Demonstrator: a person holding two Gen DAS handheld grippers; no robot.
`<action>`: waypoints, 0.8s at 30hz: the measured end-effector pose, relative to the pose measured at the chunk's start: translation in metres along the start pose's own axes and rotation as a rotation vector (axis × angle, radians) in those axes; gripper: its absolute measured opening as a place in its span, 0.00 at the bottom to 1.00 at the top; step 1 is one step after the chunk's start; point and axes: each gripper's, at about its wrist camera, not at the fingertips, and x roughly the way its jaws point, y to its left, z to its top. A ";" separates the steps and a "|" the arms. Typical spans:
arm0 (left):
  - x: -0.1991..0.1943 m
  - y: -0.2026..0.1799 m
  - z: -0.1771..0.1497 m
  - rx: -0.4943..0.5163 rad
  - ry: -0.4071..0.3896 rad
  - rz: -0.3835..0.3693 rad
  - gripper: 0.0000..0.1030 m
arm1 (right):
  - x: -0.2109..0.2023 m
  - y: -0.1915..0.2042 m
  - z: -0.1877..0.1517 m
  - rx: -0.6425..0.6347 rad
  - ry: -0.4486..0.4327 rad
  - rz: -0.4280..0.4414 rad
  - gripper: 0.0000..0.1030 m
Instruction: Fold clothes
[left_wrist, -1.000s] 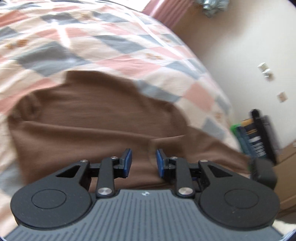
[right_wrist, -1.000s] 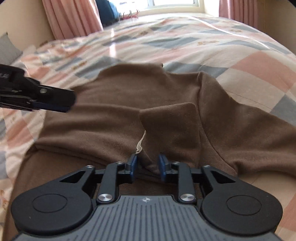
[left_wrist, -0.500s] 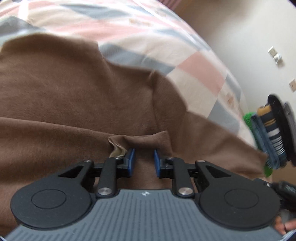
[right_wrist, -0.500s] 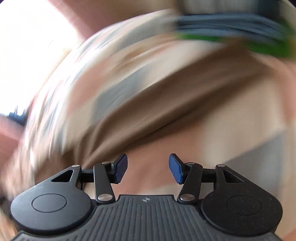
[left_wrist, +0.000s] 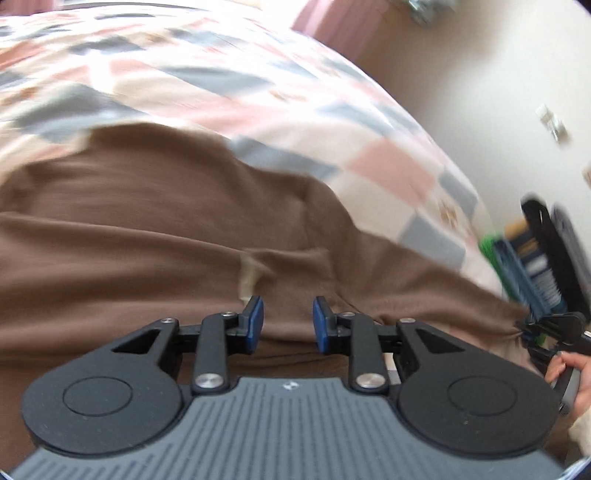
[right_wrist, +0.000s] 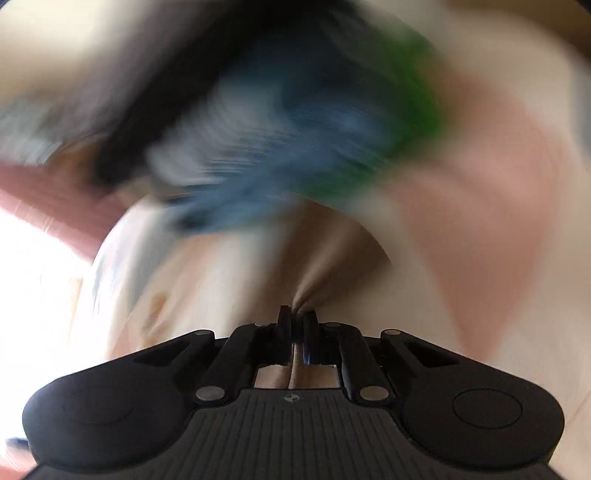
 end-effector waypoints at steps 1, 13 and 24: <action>-0.015 0.013 0.000 -0.032 -0.013 0.016 0.24 | -0.011 0.035 -0.007 -0.170 -0.026 0.037 0.08; -0.168 0.188 -0.024 -0.401 -0.111 0.211 0.25 | -0.097 0.309 -0.300 -1.075 0.206 0.774 0.08; -0.147 0.267 -0.052 -0.681 -0.082 0.072 0.45 | -0.092 0.270 -0.467 -1.438 0.557 0.724 0.51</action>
